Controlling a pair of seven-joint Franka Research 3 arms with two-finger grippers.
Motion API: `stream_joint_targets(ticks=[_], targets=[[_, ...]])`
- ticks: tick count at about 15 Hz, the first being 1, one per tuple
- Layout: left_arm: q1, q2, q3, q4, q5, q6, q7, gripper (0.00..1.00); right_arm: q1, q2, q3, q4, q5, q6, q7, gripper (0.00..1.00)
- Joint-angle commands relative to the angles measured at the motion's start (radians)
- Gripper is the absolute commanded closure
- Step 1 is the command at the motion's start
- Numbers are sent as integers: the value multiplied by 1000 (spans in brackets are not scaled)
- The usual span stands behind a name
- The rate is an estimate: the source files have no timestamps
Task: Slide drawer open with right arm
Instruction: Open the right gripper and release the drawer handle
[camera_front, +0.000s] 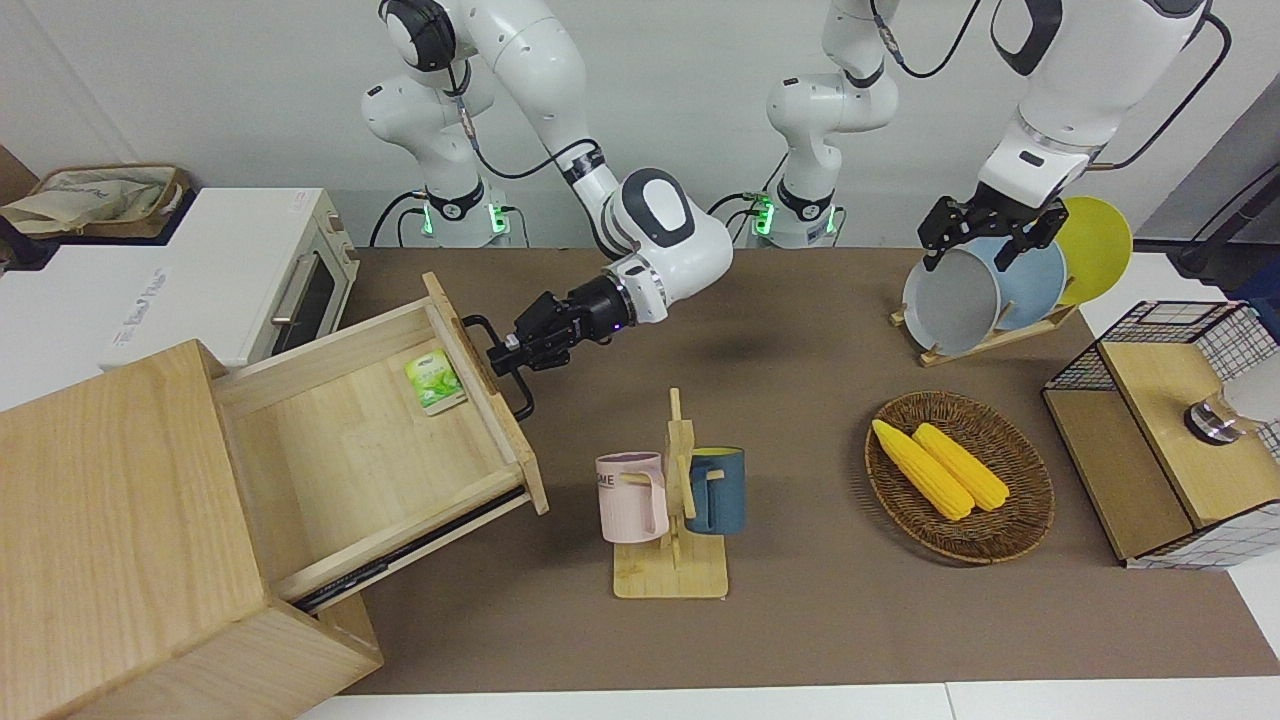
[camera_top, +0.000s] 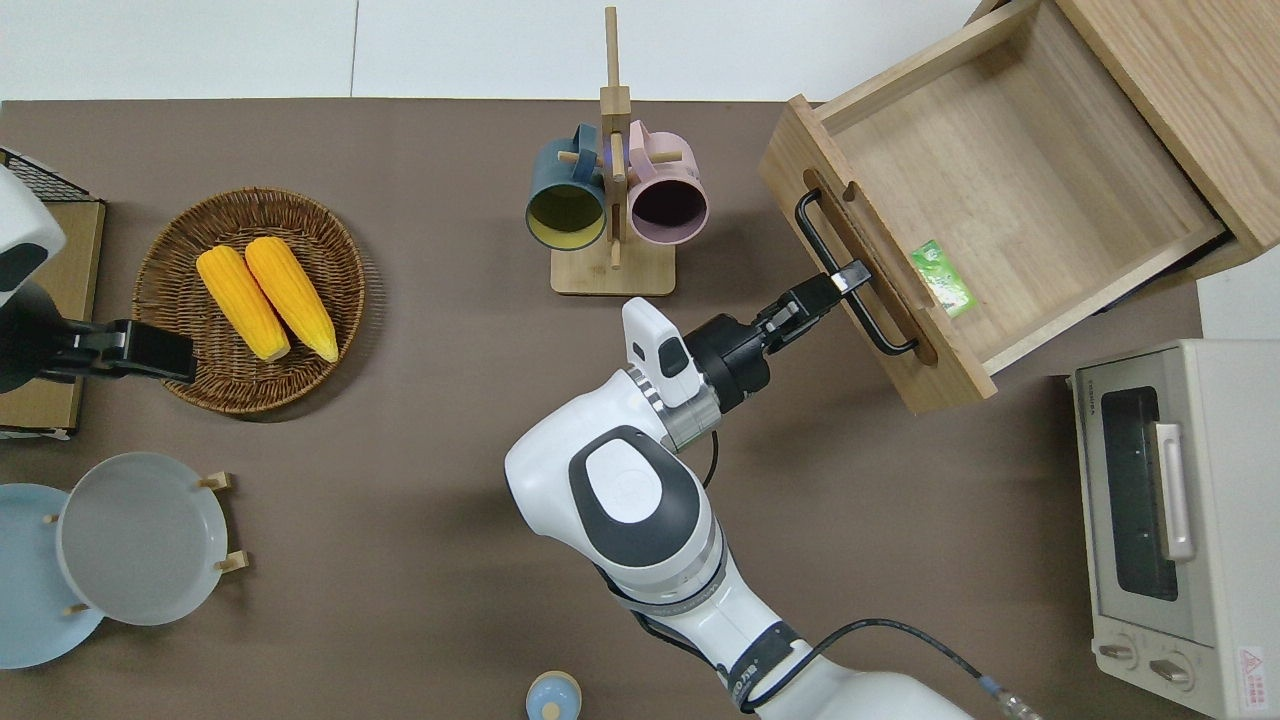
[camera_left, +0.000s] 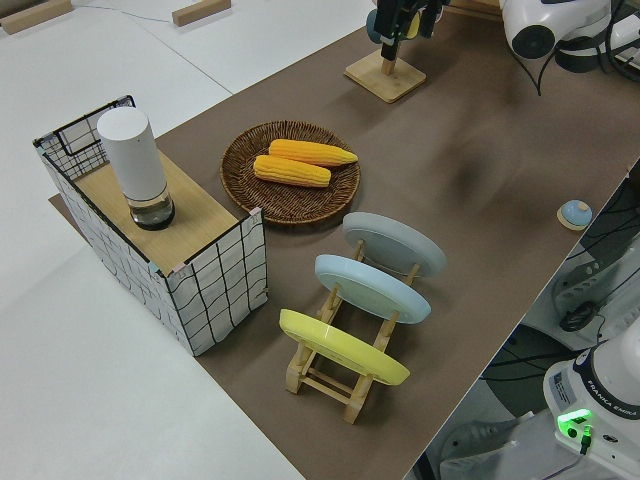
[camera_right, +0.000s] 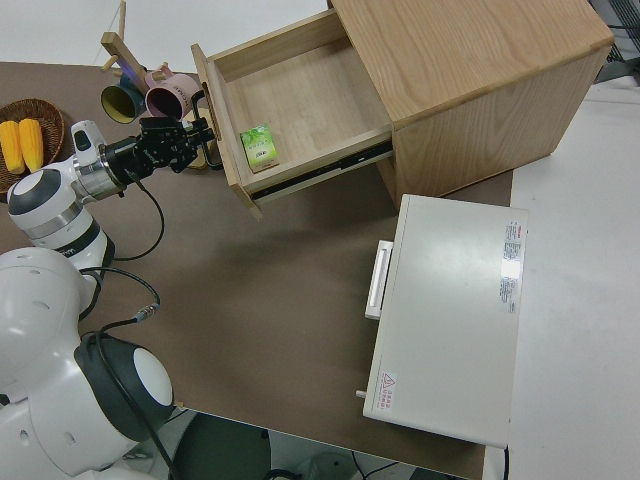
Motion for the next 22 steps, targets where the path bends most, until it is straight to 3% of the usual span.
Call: stream_joint_targets(ticks=[1, 10, 13, 17, 21, 22], targets=[[4, 11, -6, 26, 17, -20, 10, 7, 27, 3, -12, 42, -21, -27, -38, 15], [4, 11, -6, 26, 17, -20, 10, 7, 36, 2, -13, 43, 67, -21, 122, 15], [4, 11, -6, 26, 17, -20, 10, 7, 56, -6, -12, 133, 187, -27, 119, 15], [4, 11, -6, 26, 17, -20, 10, 7, 53, -67, -6, 261, 440, -18, 104, 15], [4, 11, -6, 26, 17, -20, 10, 7, 29, -179, -3, 269, 625, -18, 94, 15], [4, 11, -6, 26, 17, -20, 10, 7, -15, -216, 0, 269, 690, -18, 69, 15]])
